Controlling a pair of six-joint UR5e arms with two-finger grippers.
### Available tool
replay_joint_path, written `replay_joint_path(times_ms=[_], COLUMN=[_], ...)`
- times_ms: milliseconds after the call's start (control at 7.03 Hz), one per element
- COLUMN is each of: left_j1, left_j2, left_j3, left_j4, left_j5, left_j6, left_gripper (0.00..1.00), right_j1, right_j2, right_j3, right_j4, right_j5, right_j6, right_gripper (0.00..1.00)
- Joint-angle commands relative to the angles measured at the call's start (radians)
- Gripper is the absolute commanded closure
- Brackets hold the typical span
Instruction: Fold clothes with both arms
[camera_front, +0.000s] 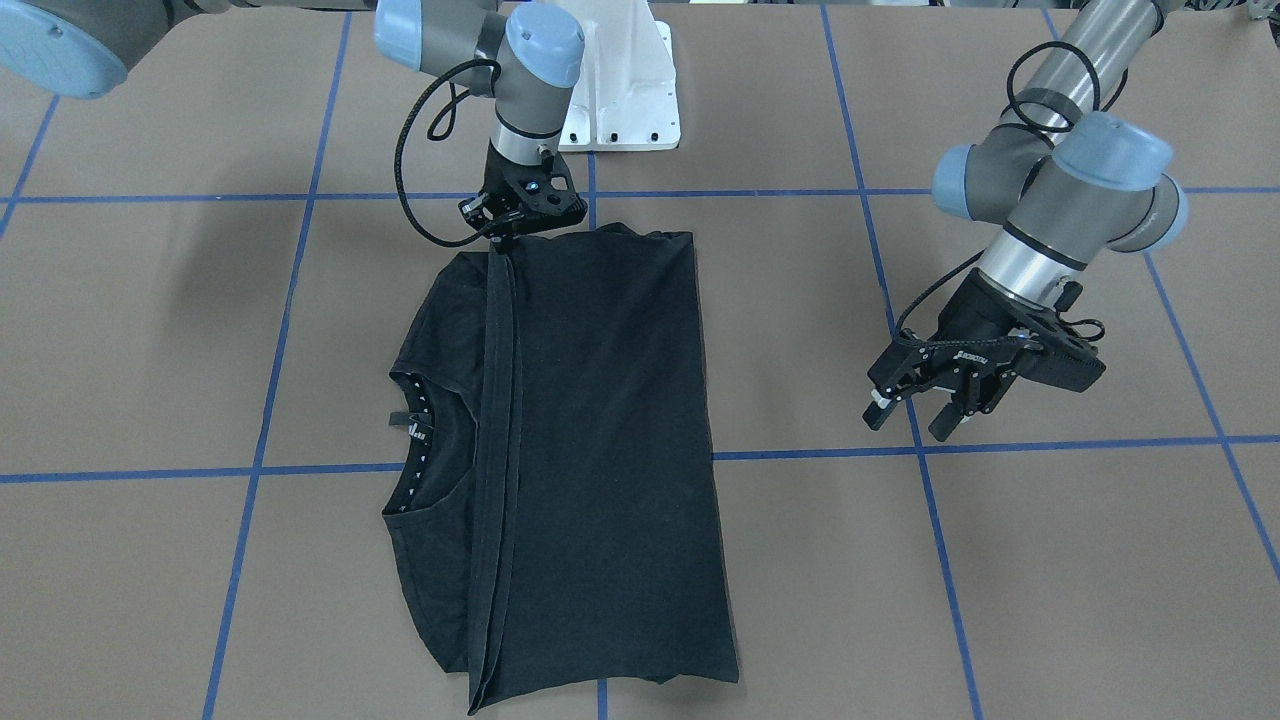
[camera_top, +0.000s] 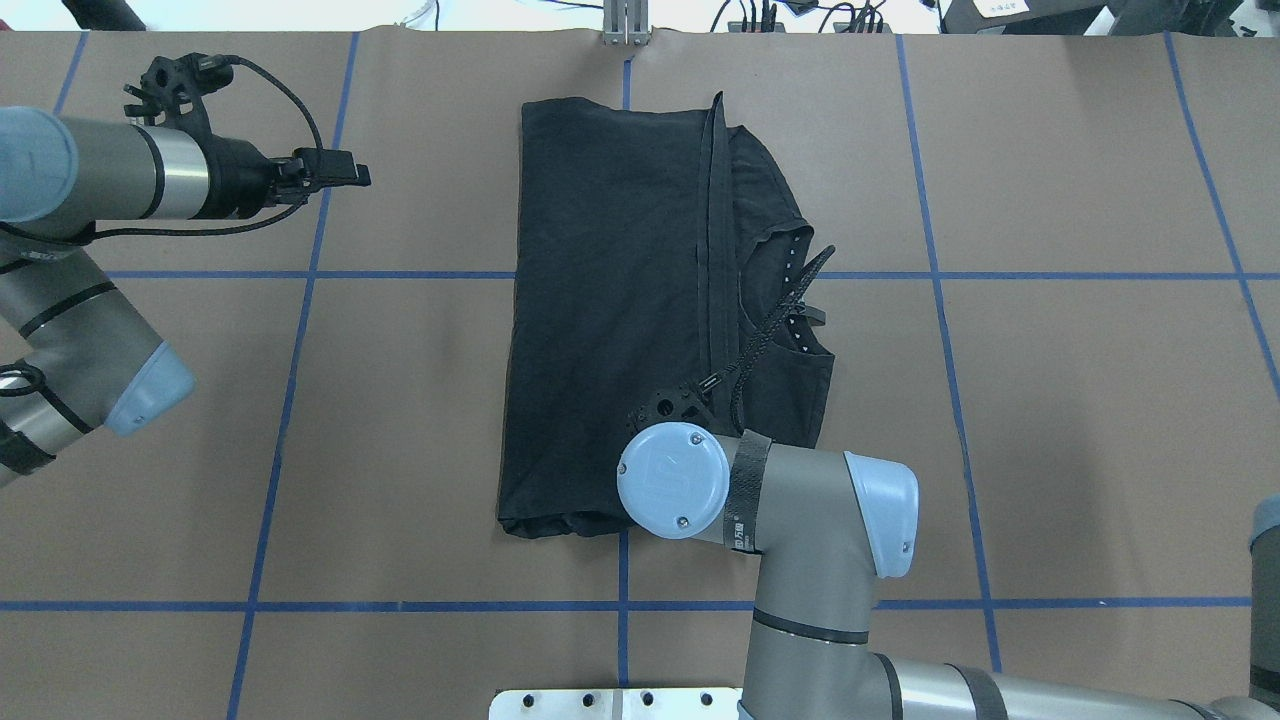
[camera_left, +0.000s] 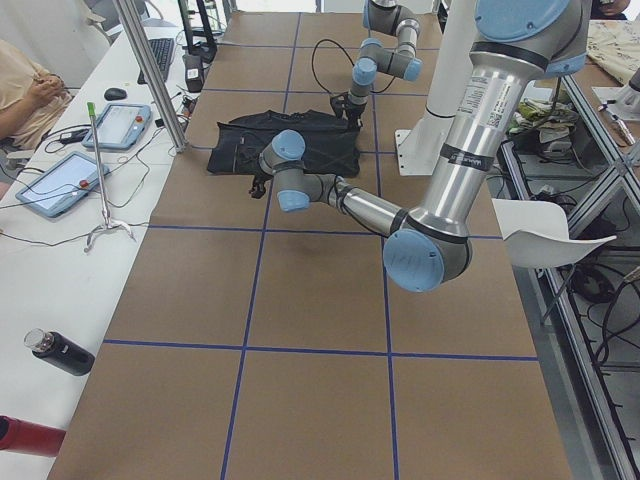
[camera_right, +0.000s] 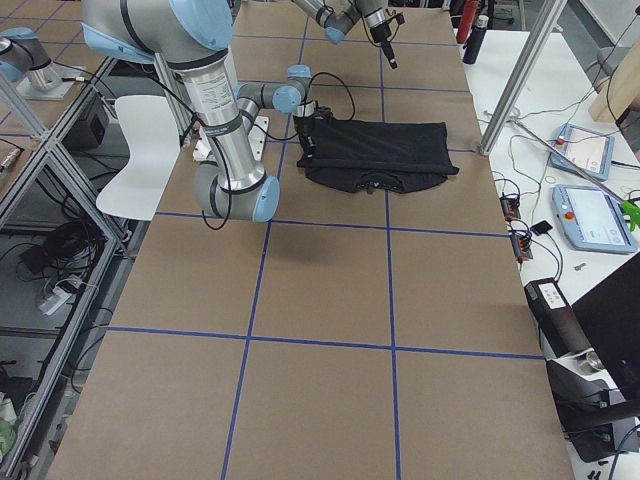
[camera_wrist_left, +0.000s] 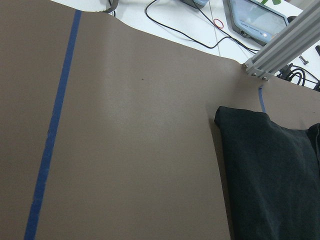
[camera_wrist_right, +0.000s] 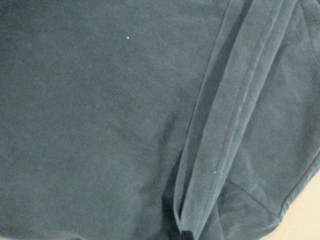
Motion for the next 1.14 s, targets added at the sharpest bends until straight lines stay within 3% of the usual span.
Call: replay_joint_path(times_ms=[0, 142, 285, 427, 569, 711, 854, 996], left_j1=[0.0, -0.001, -0.001, -0.001, -0.001, -0.001, -0.001, -0.001], left_j2=[0.0, 0.0, 0.0, 0.0, 0.0, 0.0, 0.0, 0.0], left_j3=[0.0, -0.001, -0.004, -0.005, -0.006, -0.006, -0.008, -0.008], left_j4=[0.0, -0.002, -0.002, -0.002, -0.002, -0.002, -0.002, -0.002], left_j5=[0.0, 0.0, 0.002, 0.002, 0.003, 0.003, 0.003, 0.003], left_j6=[0.0, -0.002, -0.003, -0.003, -0.003, -0.003, -0.003, -0.003], left_gripper=[0.0, 0.0, 0.0, 0.0, 0.0, 0.0, 0.0, 0.0], right_j1=[0.029, 0.031, -0.031, -0.067, -0.051, -0.022, 0.014, 0.031], right_j2=[-0.007, -0.085, -0.158, -0.227, -0.242, -0.237, -0.24, -0.24], right_j3=[0.044, 0.116, 0.14, 0.135, 0.147, 0.146, 0.155, 0.163], right_j4=[-0.028, -0.059, -0.017, 0.133, 0.221, 0.223, 0.226, 0.226], right_j5=[0.013, 0.018, 0.007, 0.003, 0.022, 0.041, 0.096, 0.111], right_j6=[-0.006, -0.004, 0.16, 0.382, 0.438, 0.439, 0.436, 0.439], right_gripper=[1.0, 1.0, 1.0, 1.0, 1.0, 1.0, 0.84, 0.01])
